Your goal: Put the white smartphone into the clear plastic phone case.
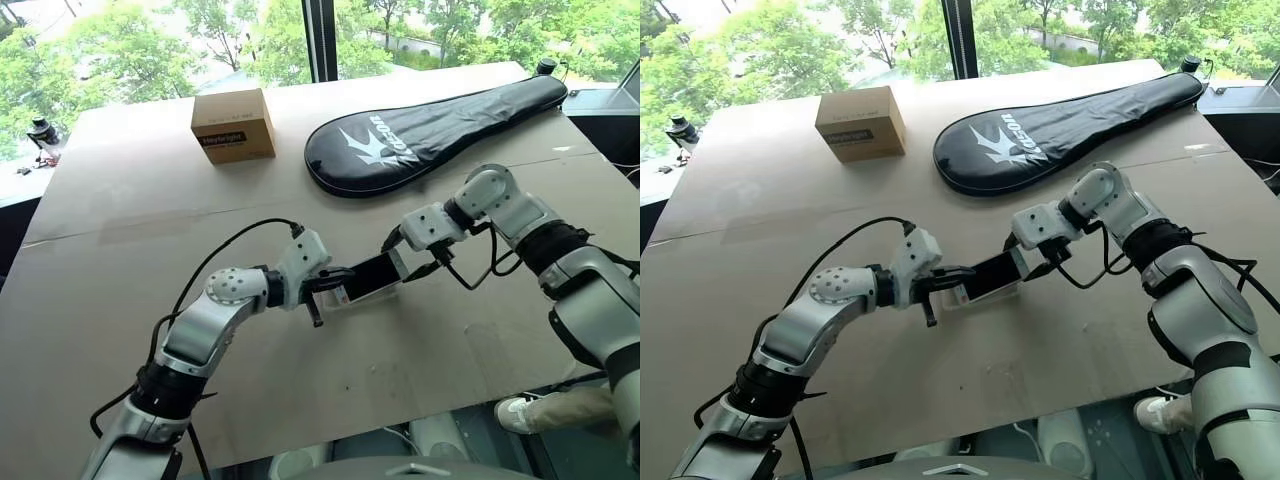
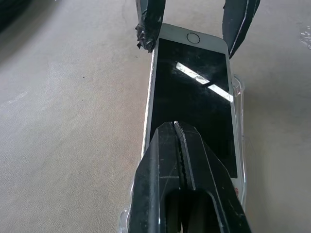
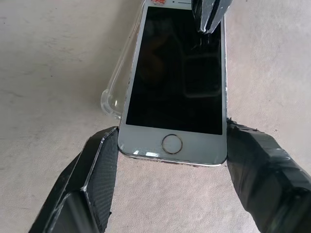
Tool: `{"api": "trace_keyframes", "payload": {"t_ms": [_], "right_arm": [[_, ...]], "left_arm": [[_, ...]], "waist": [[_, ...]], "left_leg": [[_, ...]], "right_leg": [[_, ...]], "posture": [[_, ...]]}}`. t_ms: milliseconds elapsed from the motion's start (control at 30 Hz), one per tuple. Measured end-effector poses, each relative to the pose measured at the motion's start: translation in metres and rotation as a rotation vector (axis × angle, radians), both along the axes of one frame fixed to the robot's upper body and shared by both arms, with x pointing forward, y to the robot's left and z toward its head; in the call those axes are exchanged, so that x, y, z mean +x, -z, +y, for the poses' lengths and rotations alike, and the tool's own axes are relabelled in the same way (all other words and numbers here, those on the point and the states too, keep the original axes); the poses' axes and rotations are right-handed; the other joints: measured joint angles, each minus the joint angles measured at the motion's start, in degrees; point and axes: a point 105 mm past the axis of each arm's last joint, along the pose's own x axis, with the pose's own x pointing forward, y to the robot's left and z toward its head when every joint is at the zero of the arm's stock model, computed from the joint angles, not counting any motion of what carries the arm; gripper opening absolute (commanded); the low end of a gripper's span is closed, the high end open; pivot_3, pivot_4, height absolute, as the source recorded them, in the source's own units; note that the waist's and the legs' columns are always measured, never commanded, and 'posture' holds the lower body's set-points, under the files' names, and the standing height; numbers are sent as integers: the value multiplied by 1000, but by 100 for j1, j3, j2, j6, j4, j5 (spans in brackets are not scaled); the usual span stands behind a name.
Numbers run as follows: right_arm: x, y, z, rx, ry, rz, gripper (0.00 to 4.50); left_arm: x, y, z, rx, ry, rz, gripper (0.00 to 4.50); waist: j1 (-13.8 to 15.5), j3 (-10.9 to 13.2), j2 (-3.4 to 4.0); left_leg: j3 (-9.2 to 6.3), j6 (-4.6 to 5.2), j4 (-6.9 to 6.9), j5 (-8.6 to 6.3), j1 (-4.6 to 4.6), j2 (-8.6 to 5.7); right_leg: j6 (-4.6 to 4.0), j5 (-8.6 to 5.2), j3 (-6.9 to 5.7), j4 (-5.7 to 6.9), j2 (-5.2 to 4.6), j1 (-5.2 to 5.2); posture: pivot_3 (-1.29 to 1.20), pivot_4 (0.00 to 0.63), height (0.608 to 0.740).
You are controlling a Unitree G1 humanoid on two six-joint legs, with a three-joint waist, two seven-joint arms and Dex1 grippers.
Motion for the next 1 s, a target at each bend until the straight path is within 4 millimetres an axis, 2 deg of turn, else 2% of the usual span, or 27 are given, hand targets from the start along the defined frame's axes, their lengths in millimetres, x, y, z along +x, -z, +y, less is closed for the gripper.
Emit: {"api": "trace_keyframes", "payload": {"t_ms": [67, 133, 167, 200, 267, 433, 567, 667, 733, 767, 800, 833, 900, 933, 1000], "right_arm": [[0, 1, -1, -1, 16, 14, 2833], [-1, 3, -4, 0, 34, 32, 3876], [-1, 4, -5, -3, 39, 35, 4045], [-3, 4, -11, -3, 63, 55, 4424], [-5, 1, -17, 5, 90, 73, 4470], [-6, -20, -22, 99, 180, 147, 4470], [4, -38, -26, 198, 255, 147, 4470], [13, -47, -14, 341, 291, 124, 3676], [17, -44, -3, 433, 317, 118, 2574], [18, -41, -1, 453, 328, 115, 2260], [21, -33, 0, 468, 354, 102, 1669], [23, -22, 0, 469, 377, 93, 1292], [29, -3, -12, 457, 434, 76, 203], [32, 5, -20, 446, 462, 61, 11], [34, 18, -33, 424, 500, 37, 11]], "left_arm": [[-2, 2, 0, 11, 17, 1, 0], [-3, 3, -1, 18, 28, 3, 0], [-4, 4, 0, 18, 31, 6, 0], [-5, 5, -1, 18, 38, 12, 0], [-6, 6, -1, 17, 42, 13, 0], [-9, 8, -4, 17, 67, 13, 0], [-9, 9, -5, 16, 78, 8, 0], [-8, 9, -5, 20, 80, 2, 0], [-9, 9, -6, 19, 85, -1, 0], [-9, 9, -6, 19, 88, -2, 0], [-10, 10, -7, 19, 93, -3, 0], [-10, 10, -7, 20, 98, -2, 0], [-11, 10, -8, 20, 103, 0, 0], [-11, 11, -8, 20, 103, 1, 0], [-11, 10, -7, 20, 101, 1, 0]], "waist": [[4, 0, 0], [12, 0, 0], [15, 0, 0], [24, 0, 0], [32, 0, 0], [17, -1, 0], [26, -4, -3], [11, -7, -2], [15, -9, -3], [21, -9, -3], [34, -9, -3], [42, -9, -3], [54, -9, -3], [55, -9, -3], [35, -9, -3]], "left_leg": [[-1, 0, 0, 0, 0, 0], [-1, 0, 0, 0, 0, 0], [-1, 0, 0, 0, 0, -1], [-1, 0, 1, 0, -1, -1], [-4, 0, 1, 0, -1, -1], [-2, 1, 2, 0, 4, -1], [-1, 1, 3, 0, 6, -1], [1, 1, 3, 0, 10, 0], [-2, 1, 3, 0, 10, 1], [-3, 1, 3, 0, 9, 1], [-2, 1, 4, 0, 8, -1], [-1, 1, 4, 0, 8, -3], [1, 2, 4, 1, 7, -14], [3, 2, 4, 1, 8, -17], [5, 2, 4, 1, 10, -18]], "right_leg": [[0, 0, -1, 0, 0, 0], [0, 0, -1, 0, -1, 0], [0, 0, -1, 0, -1, 1], [0, 0, -1, 0, -1, 1], [0, 0, -6, 0, -6, 1], [0, 0, -5, 8, -6, 2], [0, 0, -5, 7, -7, 6], [0, 0, -2, 10, -6, 8], [0, 0, -3, 11, -6, 7], [0, 0, -4, 10, -6, 8], [0, 0, -4, 10, -8, 8], [1, 0, -4, 10, -10, 8], [1, 0, -3, 9, -16, 8], [1, 0, -3, 9, -17, 8], [1, 1, -2, 9, -16, 8]], "posture": [[0, 150, 740], [0, 150, 740], [0, 150, 740], [0, 150, 740], [0, 150, 740], [0, 150, 740], [0, 150, 740], [0, 150, 740], [0, 150, 740], [0, 150, 740], [0, 150, 740], [0, 150, 740], [0, 150, 740], [0, 150, 740], [0, 150, 740]]}}
